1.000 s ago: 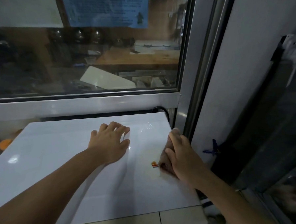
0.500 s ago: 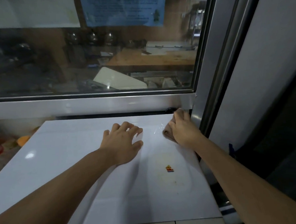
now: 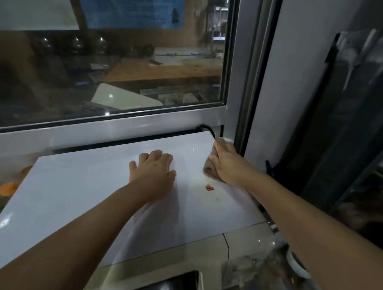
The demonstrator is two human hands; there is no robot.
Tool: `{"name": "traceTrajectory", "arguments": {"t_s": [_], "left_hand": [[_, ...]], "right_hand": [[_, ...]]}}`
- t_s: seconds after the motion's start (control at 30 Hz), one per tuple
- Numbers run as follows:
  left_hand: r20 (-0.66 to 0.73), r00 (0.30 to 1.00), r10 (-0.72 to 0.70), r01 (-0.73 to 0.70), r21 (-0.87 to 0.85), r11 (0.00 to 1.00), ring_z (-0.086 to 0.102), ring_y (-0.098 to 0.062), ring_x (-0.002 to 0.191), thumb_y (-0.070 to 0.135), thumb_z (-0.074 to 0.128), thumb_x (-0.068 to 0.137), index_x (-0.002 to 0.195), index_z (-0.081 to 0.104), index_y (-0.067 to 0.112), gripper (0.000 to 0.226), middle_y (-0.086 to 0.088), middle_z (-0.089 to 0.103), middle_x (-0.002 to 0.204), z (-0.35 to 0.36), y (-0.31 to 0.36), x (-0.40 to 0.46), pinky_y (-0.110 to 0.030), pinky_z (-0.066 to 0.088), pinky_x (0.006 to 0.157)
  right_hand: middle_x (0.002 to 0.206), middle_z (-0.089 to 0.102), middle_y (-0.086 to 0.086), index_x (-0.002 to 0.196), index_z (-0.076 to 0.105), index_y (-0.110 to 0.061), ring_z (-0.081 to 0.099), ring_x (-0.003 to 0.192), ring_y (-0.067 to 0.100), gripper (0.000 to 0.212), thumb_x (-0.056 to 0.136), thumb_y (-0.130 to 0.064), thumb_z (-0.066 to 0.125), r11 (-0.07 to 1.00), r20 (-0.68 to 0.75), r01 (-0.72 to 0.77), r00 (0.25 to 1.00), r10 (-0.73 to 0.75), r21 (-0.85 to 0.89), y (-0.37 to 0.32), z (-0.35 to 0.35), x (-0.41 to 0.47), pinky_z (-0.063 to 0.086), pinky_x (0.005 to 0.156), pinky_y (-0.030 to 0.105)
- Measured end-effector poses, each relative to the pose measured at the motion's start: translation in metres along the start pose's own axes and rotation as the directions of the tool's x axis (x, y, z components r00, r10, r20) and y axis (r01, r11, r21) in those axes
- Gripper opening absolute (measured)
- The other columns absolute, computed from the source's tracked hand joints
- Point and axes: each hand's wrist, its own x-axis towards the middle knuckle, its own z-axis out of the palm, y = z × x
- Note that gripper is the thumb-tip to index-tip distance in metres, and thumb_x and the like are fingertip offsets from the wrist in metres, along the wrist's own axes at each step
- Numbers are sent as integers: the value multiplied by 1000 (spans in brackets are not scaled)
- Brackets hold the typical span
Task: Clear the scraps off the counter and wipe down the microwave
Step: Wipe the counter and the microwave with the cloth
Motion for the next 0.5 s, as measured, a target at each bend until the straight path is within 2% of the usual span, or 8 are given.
{"name": "traceTrajectory", "arguments": {"t_s": [0.13, 0.23, 0.33, 0.43, 0.5], "left_hand": [[-46, 990, 135, -136, -26, 990, 31, -25, 132, 39, 44, 93, 134, 41, 25, 43, 0, 36, 146, 3, 10, -39, -44, 27, 106], [-91, 972, 215, -214, 12, 977, 37, -24, 125, 40, 46, 92, 131, 44, 23, 43, 0, 41, 141, 5, 8, -62, -38, 33, 99], [-107, 967, 233, -231, 29, 972, 37, -24, 125, 39, 41, 93, 132, 44, 24, 42, 1, 40, 142, 6, 6, -71, -40, 33, 99], [-94, 972, 214, -214, 4, 977, 35, -25, 127, 37, 39, 94, 133, 44, 24, 42, 1, 39, 144, 5, 7, -73, -43, 31, 101], [-52, 977, 206, -207, -27, 978, 33, -25, 130, 36, 39, 94, 134, 43, 23, 43, 0, 37, 146, 1, 7, -74, -44, 29, 103]], "right_hand": [[133, 34, 11, 130, 29, -13, 43, 108, 25, 33, 100, -28, 28, 1000, -70, -24, 997, 23, -11, -1, 4, -56, 36, 84, 31], [134, 35, 10, 141, 18, -17, 43, 112, 25, 45, 100, -31, 30, 997, -92, -21, 996, 14, -77, 4, 5, -118, 40, 91, 34], [139, 32, 4, 144, 12, -29, 41, 119, 22, 48, 99, -36, 27, 997, -115, -62, 992, 55, -53, 7, 9, -167, 41, 95, 37], [129, 40, 5, 133, 25, -28, 47, 102, 19, 35, 99, -37, 29, 988, -106, -141, 985, 134, -60, 5, 8, -161, 41, 83, 34], [121, 44, 8, 118, 36, -23, 51, 99, 24, 24, 99, -36, 29, 983, -98, -174, 981, 168, -55, 2, 5, -136, 41, 83, 35]]}}
